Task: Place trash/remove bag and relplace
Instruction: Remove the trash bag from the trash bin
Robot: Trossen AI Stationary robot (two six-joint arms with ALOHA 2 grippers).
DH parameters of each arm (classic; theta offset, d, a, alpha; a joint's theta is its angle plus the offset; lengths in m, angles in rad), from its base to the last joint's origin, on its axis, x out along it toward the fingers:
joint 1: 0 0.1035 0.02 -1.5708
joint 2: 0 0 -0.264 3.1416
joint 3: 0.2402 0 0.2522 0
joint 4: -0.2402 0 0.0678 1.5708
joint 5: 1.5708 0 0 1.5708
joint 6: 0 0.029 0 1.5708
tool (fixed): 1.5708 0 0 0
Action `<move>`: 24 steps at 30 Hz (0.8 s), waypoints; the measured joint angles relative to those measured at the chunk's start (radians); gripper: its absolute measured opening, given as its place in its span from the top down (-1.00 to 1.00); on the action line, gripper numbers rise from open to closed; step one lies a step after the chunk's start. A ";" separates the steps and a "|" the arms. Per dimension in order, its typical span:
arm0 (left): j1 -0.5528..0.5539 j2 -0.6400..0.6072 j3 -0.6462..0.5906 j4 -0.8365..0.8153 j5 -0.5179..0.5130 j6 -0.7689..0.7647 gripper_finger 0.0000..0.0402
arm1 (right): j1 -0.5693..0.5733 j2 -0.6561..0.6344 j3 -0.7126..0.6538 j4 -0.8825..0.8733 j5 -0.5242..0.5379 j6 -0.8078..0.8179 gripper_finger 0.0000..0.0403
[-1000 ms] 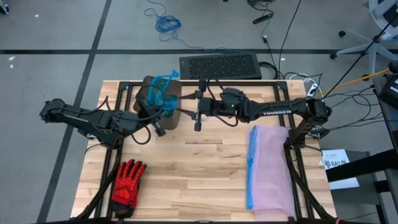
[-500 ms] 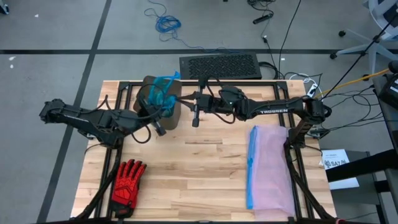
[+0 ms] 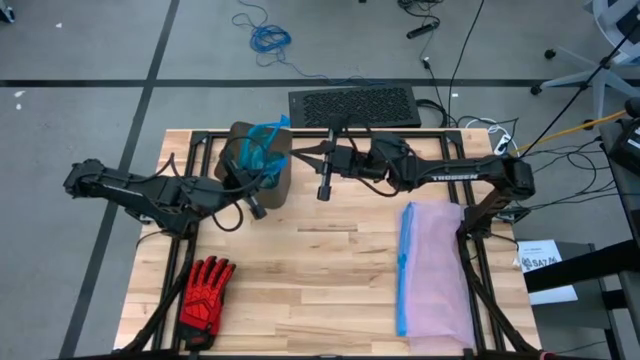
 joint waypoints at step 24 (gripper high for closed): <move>0.001 0.016 -0.001 -0.064 0.001 -0.076 1.00 | 0.043 -0.018 0.000 -0.283 0.072 -0.078 0.78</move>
